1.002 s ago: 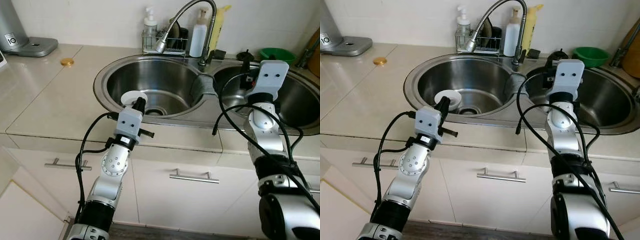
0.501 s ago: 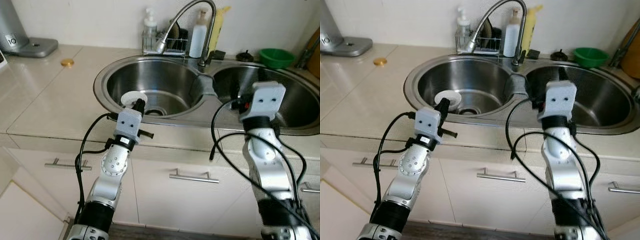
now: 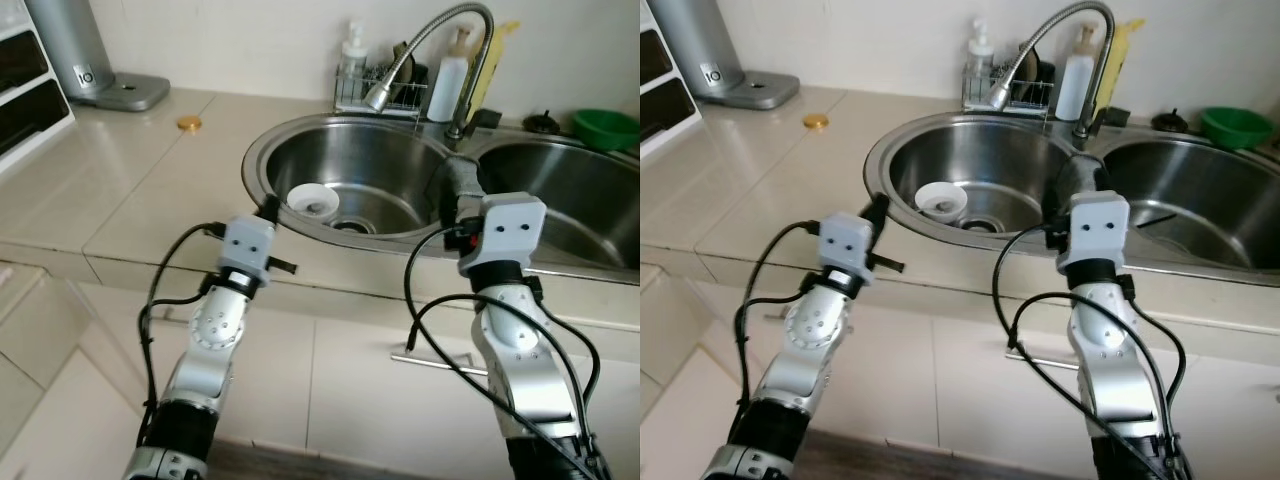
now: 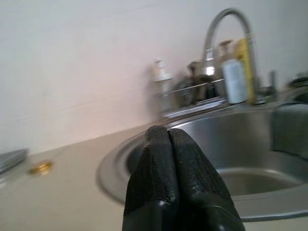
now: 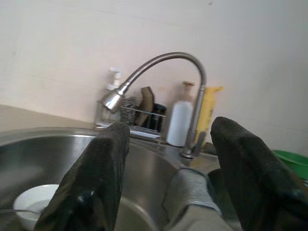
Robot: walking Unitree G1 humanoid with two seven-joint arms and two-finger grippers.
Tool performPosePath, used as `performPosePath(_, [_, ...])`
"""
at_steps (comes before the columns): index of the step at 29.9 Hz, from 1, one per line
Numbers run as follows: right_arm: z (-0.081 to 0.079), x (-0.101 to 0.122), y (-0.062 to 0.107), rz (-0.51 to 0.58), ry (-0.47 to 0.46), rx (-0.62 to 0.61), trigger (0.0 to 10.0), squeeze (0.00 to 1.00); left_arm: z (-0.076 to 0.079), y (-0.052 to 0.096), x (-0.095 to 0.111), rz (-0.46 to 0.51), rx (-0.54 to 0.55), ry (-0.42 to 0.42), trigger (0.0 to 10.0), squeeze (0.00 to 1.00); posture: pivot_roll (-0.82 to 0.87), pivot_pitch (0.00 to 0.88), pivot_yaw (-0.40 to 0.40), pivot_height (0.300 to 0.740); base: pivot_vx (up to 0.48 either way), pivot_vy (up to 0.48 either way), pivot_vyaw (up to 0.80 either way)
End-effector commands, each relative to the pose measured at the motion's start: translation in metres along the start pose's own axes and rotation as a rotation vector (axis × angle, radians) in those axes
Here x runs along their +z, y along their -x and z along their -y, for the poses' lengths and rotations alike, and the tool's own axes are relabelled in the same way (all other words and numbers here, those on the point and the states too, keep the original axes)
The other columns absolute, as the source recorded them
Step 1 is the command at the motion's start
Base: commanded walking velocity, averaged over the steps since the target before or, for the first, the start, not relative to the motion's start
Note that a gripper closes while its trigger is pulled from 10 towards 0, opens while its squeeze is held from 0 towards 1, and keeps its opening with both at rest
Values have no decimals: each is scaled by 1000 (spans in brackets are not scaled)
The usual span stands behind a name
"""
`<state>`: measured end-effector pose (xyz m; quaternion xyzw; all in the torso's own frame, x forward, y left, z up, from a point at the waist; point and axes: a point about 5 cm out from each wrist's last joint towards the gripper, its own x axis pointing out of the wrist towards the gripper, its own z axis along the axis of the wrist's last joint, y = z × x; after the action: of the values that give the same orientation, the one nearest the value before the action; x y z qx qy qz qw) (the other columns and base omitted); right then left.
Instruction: Kitchen organization
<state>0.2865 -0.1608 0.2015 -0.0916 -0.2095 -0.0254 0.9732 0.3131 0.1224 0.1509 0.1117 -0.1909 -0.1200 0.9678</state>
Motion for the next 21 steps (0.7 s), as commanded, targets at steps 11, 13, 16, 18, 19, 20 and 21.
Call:
performPosePath(11, [19,-1,12,-35,102,-80,10000,0,8,-4,14,92,-36,24,10000,0,91,0,-42,740,0,91,-693])
performPosePath(13, [22,-3,21,-46,126,-82,10000,0,8,-4,15,96,-40,25,10000,0,91,0,-42,740,0,0,-800])
performPosePath(16, [22,-2,26,-45,127,-72,10000,0,8,-4,15,96,-44,21,10000,0,91,0,-42,740,0,0,-800])
performPosePath(18, [22,-3,30,-53,125,-70,10000,0,9,-4,15,96,-50,15,10000,0,91,0,-42,740,0,0,-800])
performPosePath(19, [22,-6,33,-70,124,-70,10000,0,10,-4,15,96,-57,10,10000,0,91,0,-42,740,0,0,-800])
performPosePath(20, [22,-7,36,-78,129,-68,10000,0,10,-4,15,99,-62,11,10000,0,80,0,-40,740,0,0,-800])
performPosePath(21, [21,-8,38,-83,133,-67,10000,0,11,-4,16,100,-65,11,10000,0,80,0,-40,740,0,0,-800])
